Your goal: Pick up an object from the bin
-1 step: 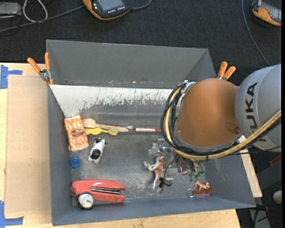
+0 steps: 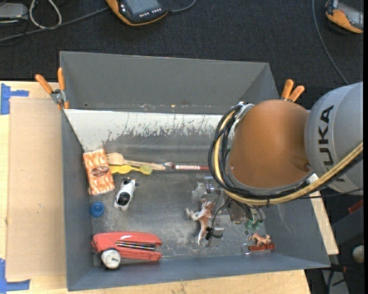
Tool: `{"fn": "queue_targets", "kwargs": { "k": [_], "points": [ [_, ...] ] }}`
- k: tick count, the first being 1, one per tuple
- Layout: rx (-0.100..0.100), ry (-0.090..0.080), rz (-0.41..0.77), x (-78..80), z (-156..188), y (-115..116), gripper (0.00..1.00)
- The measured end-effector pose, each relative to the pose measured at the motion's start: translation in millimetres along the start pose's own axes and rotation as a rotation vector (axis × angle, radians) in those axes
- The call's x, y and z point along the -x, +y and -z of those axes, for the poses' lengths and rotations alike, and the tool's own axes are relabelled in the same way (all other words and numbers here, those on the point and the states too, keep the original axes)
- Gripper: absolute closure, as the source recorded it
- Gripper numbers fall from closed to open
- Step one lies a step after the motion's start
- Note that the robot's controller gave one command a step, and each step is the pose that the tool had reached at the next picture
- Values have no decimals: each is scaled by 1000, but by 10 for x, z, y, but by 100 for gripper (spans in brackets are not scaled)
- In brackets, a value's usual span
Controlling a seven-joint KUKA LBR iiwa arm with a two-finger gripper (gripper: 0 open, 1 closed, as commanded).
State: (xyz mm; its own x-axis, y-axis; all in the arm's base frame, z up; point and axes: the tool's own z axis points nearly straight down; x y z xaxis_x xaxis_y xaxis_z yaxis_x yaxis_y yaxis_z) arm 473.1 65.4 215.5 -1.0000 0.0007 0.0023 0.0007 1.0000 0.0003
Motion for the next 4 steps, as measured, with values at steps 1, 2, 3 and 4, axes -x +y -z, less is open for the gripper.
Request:
{"fn": "queue_targets", "kwargs": {
  "k": [1, 2, 3, 4],
  "points": [
    [1, -2, -14, 19, -788, -336, 0],
    [2, -13, -29, 752, -883, -546, 0],
    [1, 16, -21, 553, -1225, -820, 0],
    [2, -10, 234, 256, -1342, -933, 100]
  ]
}}
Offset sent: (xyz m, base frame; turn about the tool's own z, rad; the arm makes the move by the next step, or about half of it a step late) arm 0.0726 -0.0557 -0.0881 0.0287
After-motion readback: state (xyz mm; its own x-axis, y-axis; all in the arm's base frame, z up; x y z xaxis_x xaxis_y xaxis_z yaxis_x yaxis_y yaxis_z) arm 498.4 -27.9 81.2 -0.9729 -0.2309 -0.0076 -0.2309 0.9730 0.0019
